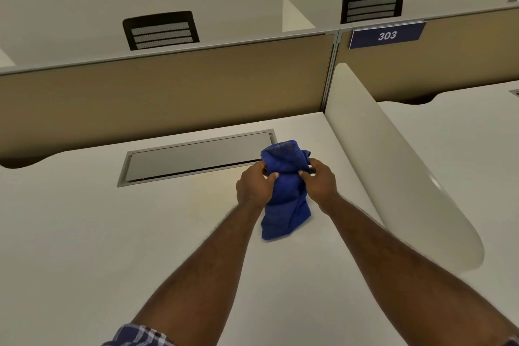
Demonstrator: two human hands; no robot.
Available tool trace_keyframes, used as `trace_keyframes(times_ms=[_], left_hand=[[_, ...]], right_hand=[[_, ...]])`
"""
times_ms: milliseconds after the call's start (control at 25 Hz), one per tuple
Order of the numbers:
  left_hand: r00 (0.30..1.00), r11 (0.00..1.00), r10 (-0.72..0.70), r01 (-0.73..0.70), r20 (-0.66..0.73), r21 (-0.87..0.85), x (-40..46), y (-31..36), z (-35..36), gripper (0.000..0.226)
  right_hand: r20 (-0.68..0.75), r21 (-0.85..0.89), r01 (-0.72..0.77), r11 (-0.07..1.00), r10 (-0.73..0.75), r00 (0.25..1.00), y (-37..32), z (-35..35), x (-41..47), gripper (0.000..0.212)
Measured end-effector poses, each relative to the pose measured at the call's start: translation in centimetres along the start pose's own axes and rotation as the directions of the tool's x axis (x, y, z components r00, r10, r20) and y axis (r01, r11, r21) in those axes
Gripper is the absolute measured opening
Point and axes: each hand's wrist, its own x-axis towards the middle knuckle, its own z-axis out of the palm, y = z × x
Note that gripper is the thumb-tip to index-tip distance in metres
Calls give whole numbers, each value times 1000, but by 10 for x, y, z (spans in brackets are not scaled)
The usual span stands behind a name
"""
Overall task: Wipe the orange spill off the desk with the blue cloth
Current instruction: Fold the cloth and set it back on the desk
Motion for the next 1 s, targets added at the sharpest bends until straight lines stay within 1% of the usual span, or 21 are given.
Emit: trace_keyframes(times_ms=[80,160,240,320,400,520,560,640,720,800,880,1000], left_hand=[[996,999,-44,43,80,5,12,-5,8,38],[989,997,-83,83,126,5,19,-9,12,46],[985,994,-110,110,135,11,18,-14,15,51],[986,995,-96,93,135,31,9,-20,19,54],[989,998,-45,40,140,37,-6,-25,21,56],[988,999,2,-10,156,53,-30,-30,27,57],[987,996,11,-24,161,82,-37,-31,28,58],[988,987,34,-58,151,153,-48,-32,30,57],[986,973,59,-92,159,210,-57,-34,29,55],[977,958,85,-134,194,253,-64,-38,30,51],[970,961,103,-154,222,230,-70,-40,32,46],[959,984,162,-175,233,37,-76,-36,34,42]], right_hand=[[13,-19,-39,999,39,999,9,3,11,23],[43,-18,-58,998,58,997,15,4,17,38],[75,10,-46,999,45,996,20,5,18,50],[61,1,9,1000,-9,998,24,5,13,53],[-6,-74,63,995,-64,998,30,5,0,51],[-121,-237,11,971,-41,992,42,4,-34,51],[-125,-279,-8,960,-28,992,45,4,-46,51],[-71,-339,-3,941,-23,997,49,5,-64,52],[25,-374,46,926,-40,999,48,7,-70,46],[66,-368,73,927,-52,996,47,8,-73,33],[29,-342,60,938,-53,998,45,7,-75,24],[-76,-321,41,946,-68,995,47,0,-76,16]])
